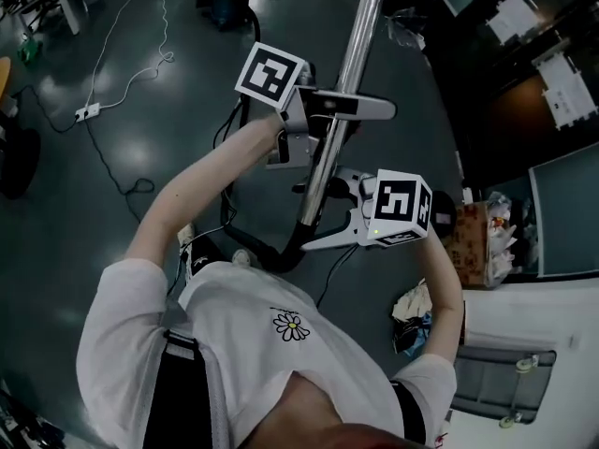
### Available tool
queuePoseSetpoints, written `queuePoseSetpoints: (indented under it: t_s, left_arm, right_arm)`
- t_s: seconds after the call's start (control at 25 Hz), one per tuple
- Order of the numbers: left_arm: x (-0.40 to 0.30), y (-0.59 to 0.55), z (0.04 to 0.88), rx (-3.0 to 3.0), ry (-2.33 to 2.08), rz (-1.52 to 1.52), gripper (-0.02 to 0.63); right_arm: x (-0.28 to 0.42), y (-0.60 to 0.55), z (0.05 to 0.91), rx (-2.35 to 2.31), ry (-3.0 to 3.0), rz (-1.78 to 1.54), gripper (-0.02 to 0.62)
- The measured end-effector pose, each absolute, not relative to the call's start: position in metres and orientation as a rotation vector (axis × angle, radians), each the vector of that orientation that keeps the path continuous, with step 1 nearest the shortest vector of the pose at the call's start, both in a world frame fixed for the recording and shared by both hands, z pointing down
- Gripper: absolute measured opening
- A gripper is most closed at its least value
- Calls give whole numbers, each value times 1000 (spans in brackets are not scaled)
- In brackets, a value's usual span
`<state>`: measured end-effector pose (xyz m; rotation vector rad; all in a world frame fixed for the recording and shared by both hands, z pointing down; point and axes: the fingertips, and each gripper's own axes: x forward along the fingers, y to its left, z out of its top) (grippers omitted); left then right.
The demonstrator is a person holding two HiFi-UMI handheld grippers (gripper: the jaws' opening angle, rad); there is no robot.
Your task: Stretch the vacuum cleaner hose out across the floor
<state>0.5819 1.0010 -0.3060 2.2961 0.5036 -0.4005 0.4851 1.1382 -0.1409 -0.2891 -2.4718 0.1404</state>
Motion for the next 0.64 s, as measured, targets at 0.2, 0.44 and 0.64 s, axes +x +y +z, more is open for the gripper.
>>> queuePoseSetpoints:
  t_s: [0.2, 0.44, 0.64]
  left_arm:
    - [584, 1005, -308, 2331, 552, -397, 142]
    - [583, 1005, -309, 2351, 542, -405, 138]
    - [583, 1007, -307, 2360, 532, -415, 137]
  right_arm:
    - [488, 1135, -138, -260, -2464, 121, 367]
    - [489, 1134, -136, -263, -2445, 96, 367]
    - [492, 1137, -132, -285, -2429, 96, 367]
